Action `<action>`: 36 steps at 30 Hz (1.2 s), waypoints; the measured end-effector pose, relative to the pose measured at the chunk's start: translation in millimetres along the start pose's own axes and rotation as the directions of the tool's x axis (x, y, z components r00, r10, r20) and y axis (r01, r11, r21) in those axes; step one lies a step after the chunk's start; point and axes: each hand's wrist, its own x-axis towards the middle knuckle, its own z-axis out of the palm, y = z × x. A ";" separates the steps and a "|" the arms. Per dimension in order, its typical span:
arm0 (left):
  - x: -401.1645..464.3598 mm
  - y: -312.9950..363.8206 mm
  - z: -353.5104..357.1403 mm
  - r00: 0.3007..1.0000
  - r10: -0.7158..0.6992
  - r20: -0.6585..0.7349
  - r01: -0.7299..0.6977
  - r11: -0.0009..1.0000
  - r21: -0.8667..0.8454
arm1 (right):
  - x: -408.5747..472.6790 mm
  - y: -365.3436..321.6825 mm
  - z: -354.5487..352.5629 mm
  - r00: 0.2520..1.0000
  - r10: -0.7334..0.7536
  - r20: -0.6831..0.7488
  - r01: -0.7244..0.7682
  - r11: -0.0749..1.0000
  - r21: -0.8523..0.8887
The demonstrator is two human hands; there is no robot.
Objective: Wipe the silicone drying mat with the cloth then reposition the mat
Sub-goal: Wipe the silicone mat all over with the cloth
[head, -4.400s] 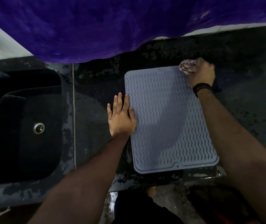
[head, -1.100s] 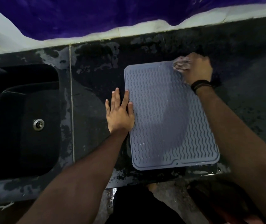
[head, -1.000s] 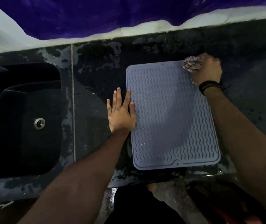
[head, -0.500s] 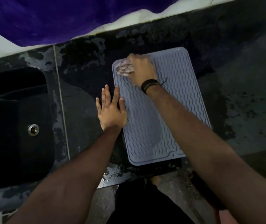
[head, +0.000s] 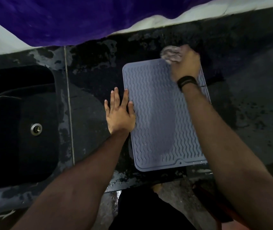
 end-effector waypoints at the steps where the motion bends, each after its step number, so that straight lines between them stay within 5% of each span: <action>1: 0.1 0.1 -0.5 1.000 0.003 0.001 -0.003 1.000 -0.005 | -11.4 -23.5 5.6 0.997 -0.072 0.013 0.071 0.997 0.042; 5: 1.1 0.6 -0.4 1.000 0.003 0.001 -0.003 1.000 0.019 | -66.2 -107.0 40.4 0.881 -0.417 0.223 0.376 0.903 0.207; 8: 1.0 -0.4 0.9 1.000 -0.004 -0.010 0.004 0.999 0.034 | -83.4 -114.9 56.9 0.843 -0.456 0.285 0.414 0.889 0.197; 15: 0.6 -1.7 4.2 1.000 0.004 -0.030 -0.004 1.000 0.001 | -27.5 -5.1 28.2 0.955 -0.265 0.131 0.264 0.964 0.022; 20: 0.2 -1.4 3.6 1.000 -0.004 -0.018 0.004 1.000 0.003 | 10.4 83.0 -15.5 1.000 0.013 0.021 -0.012 0.997 -0.080; 25: 0.1 -0.8 1.7 1.000 -0.008 -0.012 0.008 1.000 -0.005 | 9.7 74.6 -14.3 0.990 0.132 -0.039 -0.133 0.991 -0.019; 30: 0.1 0.9 1.0 1.000 -0.004 -0.013 0.004 1.000 -0.006 | -43.1 -33.0 26.9 0.978 -0.208 0.031 0.195 0.951 0.238; 33: 0.4 0.2 1.8 1.000 -0.012 -0.022 0.013 1.000 0.009 | -72.1 -77.4 52.7 0.891 -0.430 0.149 0.408 0.899 0.159; 36: 0.7 -0.2 2.2 1.000 -0.012 -0.017 0.012 1.000 0.009 | -57.3 -56.6 51.5 0.884 -0.442 0.150 0.432 0.897 0.095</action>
